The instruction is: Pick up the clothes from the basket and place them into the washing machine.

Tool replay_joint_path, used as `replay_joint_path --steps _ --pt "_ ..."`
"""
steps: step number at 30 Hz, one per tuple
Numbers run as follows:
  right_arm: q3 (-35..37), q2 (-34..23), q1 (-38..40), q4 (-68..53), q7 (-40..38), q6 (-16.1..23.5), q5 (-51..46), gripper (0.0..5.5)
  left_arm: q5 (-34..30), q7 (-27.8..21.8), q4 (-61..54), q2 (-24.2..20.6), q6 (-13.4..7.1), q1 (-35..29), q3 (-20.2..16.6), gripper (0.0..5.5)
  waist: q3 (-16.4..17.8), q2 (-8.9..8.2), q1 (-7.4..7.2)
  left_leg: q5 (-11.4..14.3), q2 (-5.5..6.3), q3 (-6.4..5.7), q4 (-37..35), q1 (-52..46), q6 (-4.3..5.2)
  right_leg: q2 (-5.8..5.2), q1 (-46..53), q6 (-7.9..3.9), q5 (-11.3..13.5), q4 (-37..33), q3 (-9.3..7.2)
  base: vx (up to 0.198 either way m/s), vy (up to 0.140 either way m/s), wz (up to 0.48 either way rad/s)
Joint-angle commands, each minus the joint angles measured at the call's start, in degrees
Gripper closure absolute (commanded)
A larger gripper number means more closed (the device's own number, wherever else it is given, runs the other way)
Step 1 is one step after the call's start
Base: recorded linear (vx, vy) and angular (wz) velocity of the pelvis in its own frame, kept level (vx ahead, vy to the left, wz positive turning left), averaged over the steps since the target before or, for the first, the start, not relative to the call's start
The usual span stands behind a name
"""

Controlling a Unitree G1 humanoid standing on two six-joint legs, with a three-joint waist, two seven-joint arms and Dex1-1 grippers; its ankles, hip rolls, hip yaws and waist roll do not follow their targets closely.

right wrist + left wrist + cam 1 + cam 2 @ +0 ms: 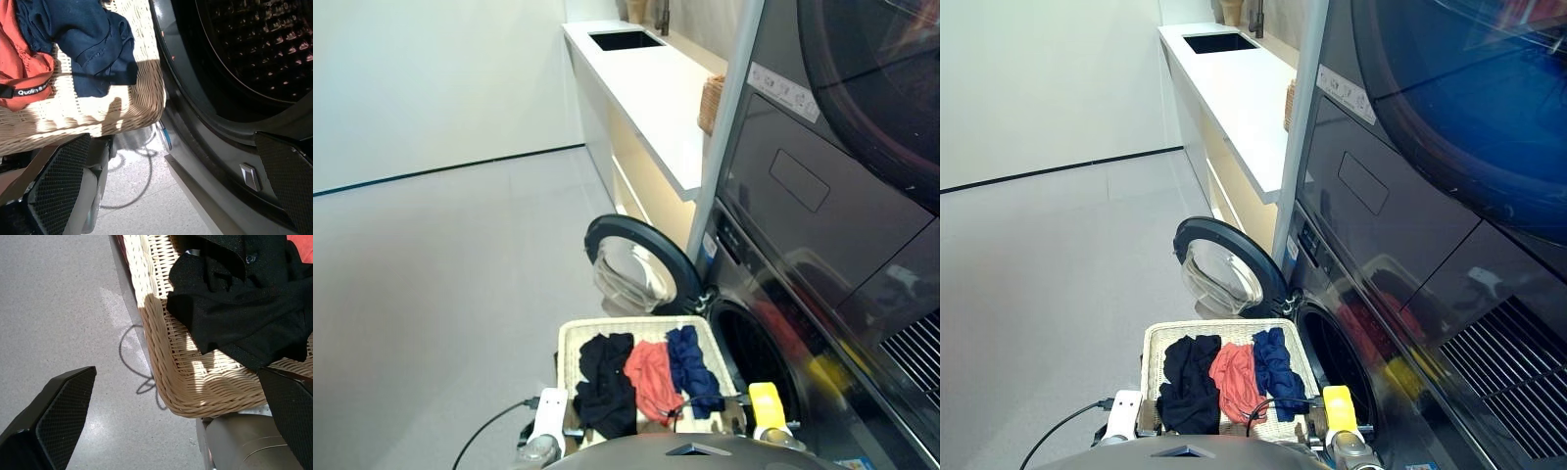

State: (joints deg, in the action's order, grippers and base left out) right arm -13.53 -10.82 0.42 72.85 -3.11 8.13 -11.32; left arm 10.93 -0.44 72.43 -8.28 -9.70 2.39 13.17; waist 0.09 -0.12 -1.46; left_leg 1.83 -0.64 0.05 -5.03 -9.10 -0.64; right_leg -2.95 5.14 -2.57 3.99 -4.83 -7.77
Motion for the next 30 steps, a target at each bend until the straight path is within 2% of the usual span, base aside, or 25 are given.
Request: replay_joint_path --steps 1,3,5,13,18,26,30 --pt "-1.94 0.42 -2.64 1.82 0.73 1.64 1.72 0.0 -1.01 -0.41 3.27 1.05 -1.28 -4.29 -0.16 0.0 0.0 -1.19 -0.42 -1.83 0.53 3.09 0.03 1.63 2.45 -0.56 0.81 -4.1 -2.09 1.59 0.72 0.0 0.0 0.0" --pt "-2.13 0.45 -2.79 1.65 0.76 1.63 1.72 0.0 -2.46 -0.24 3.03 0.92 -1.45 -4.53 0.69 0.0 0.03 -1.17 -0.5 -1.79 0.53 3.2 0.03 1.68 2.47 -0.59 0.73 -4.11 -2.05 1.56 0.83 0.0 0.0 0.0" --pt "-2.84 0.49 -3.33 1.06 0.79 1.7 2.01 0.0 -7.21 -0.41 1.86 0.48 -1.9 -5.46 3.95 0.0 0.17 -0.98 -0.81 -1.78 0.57 3.28 0.03 1.91 2.45 -0.6 0.46 -4.14 -1.97 1.56 0.96 0.0 0.0 0.0" --pt "-4.48 0.12 -4.88 -1.47 1.12 2.25 1.17 0.0 -11.29 -0.17 -1.7 -1.3 -2.88 -7.47 7.75 0.0 1.49 -0.81 -1.07 -2.26 0.6 3.53 0.03 3.9 2.44 -0.74 -1.74 -4.33 -1.5 1.88 1.29 -0.007 0.002 0.0" --pt "-6.84 -0.86 -7.27 -4.21 1.91 2.73 0.49 0.0 -15.18 -1.02 -6.17 -3.9 -4.16 -10.59 13.23 0.0 3.66 -0.75 -1.32 -3.18 0.68 3.75 0.03 7.11 2.31 -0.8 -5.58 -4.45 -0.78 2.81 1.54 -0.039 0.01 0.001" --pt "-9.84 -2.49 -13.17 -9.81 1.47 3.58 -1.53 0.0 -18.8 0.3 -8.63 -6.63 -4.82 -18.6 19.42 0.0 9.6 -0.72 -1.83 -4.26 0.8 3.74 2.81 15.68 2.06 -1.16 -14.22 -4.26 0.07 5.99 1.93 -0.089 0.02 0.002" --pt "-11.13 -3.42 -17.66 -13.97 0.9 4.33 -3.75 0.0 -17.09 1.64 -8.4 -7.29 -4.43 -23.4 19.76 0.0 13.62 -1.1 -2.15 -3.56 0.88 3.27 8.54 23.44 1.71 -1.37 -21.45 -3.73 -0.48 10.63 2.36 -0.129 0.01 0.021"
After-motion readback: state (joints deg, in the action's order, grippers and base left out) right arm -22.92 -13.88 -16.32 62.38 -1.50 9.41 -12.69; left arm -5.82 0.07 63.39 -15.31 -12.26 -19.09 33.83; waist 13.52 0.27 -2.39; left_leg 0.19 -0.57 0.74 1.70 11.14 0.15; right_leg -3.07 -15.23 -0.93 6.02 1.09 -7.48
